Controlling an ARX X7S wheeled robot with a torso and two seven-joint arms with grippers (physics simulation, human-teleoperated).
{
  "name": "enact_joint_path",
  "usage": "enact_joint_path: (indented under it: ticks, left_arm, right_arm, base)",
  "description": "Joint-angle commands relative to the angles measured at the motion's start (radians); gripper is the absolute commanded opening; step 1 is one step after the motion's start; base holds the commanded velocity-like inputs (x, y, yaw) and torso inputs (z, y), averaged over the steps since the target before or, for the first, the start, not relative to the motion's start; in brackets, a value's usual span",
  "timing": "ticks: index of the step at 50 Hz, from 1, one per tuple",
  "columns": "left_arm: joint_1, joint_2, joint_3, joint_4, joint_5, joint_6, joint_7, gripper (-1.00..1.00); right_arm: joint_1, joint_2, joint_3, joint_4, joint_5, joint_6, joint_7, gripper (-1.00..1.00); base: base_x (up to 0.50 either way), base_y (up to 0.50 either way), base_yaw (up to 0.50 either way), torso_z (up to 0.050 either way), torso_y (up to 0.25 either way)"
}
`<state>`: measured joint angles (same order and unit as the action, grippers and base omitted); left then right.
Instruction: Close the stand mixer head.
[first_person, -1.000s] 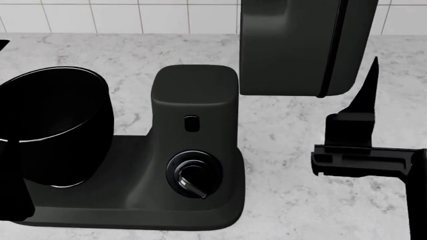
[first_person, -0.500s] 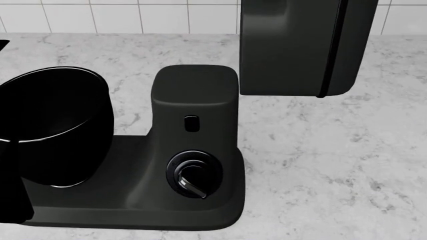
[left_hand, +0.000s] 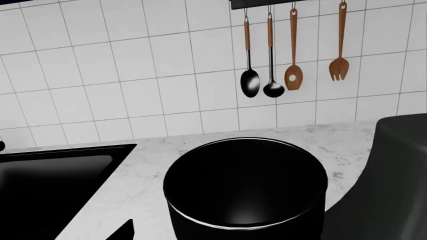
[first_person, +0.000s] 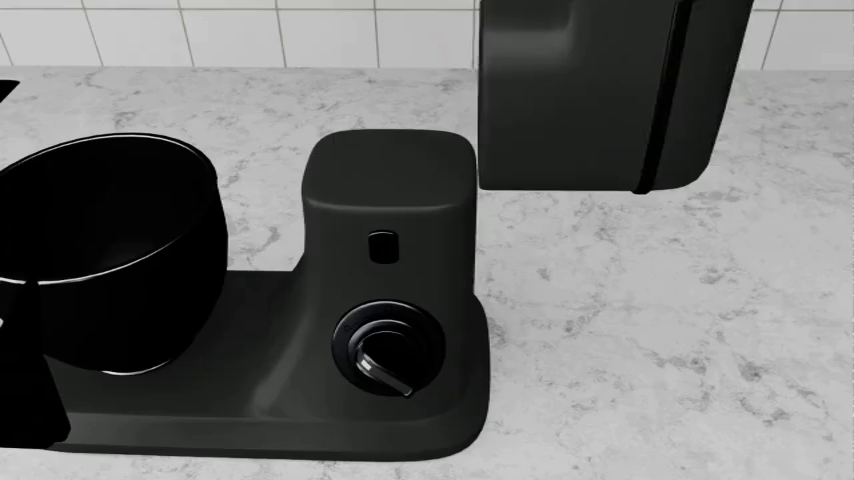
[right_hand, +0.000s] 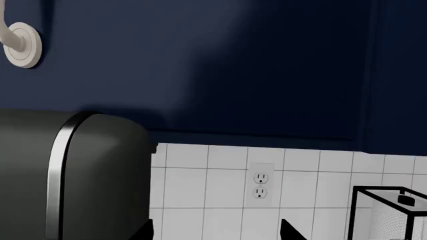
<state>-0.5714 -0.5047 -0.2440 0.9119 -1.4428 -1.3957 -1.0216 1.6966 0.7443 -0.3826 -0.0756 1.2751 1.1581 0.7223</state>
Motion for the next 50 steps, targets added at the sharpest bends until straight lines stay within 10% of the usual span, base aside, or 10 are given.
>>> enact_joint_path:
  ticks: [1,50]
  left_arm:
    - [0.009,0.009,-0.016,-0.010,0.012,0.045,0.012,1.00]
    - [0.015,-0.057,-0.025,-0.023,-0.027,0.107,-0.006,1.00]
  right_arm:
    - [0.062,-0.135,-0.088,0.183,-0.129,-0.064,-0.243,1.00]
    - [-0.184,-0.459,-0.323,0.355,-0.139,-0.130,-0.480,1.00]
  base:
    - [0.01,0.00,0.01,0.000,0.000]
    - [0.01,0.00,0.01,0.000,0.000]
